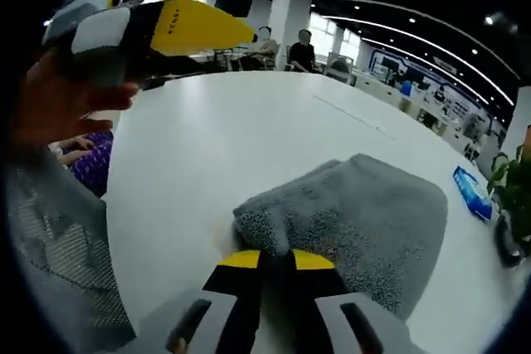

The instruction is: Open the folded towel by lifting each exposed corner and separating the folded layers until the towel lies flat within the target outline without major curled edges

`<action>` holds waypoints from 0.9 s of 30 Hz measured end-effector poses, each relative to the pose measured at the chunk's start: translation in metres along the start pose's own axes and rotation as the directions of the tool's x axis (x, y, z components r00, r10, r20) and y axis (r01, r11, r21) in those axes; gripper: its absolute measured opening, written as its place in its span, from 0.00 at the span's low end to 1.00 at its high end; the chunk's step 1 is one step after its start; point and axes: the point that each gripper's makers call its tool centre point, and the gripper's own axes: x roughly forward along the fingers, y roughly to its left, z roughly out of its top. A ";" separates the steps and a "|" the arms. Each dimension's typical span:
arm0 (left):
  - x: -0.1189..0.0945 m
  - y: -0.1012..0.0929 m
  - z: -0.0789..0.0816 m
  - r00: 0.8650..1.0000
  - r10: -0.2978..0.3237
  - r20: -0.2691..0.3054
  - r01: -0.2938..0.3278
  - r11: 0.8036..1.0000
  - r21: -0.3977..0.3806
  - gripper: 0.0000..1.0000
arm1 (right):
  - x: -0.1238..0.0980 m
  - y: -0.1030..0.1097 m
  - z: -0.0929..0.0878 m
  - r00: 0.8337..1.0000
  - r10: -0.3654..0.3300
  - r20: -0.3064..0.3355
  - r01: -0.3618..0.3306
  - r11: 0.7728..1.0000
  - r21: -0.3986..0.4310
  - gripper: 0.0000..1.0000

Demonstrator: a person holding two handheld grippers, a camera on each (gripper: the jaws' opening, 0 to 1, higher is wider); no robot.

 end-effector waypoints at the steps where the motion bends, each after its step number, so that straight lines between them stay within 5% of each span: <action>1: 0.000 0.000 0.000 1.000 -0.001 -0.001 0.001 1.000 0.001 0.85 | -0.002 0.002 -0.001 1.000 0.008 -0.002 -0.008 1.000 0.020 0.06; 17: -0.001 -0.004 -0.006 1.000 -0.009 -0.027 0.010 0.999 0.033 0.85 | -0.019 0.004 0.006 0.999 0.048 0.018 -0.049 0.996 0.075 0.02; 27: 0.001 -0.010 -0.015 0.997 -0.028 -0.066 0.033 0.997 0.064 0.85 | -0.051 -0.015 0.028 0.991 -0.021 0.135 0.009 0.996 0.094 0.01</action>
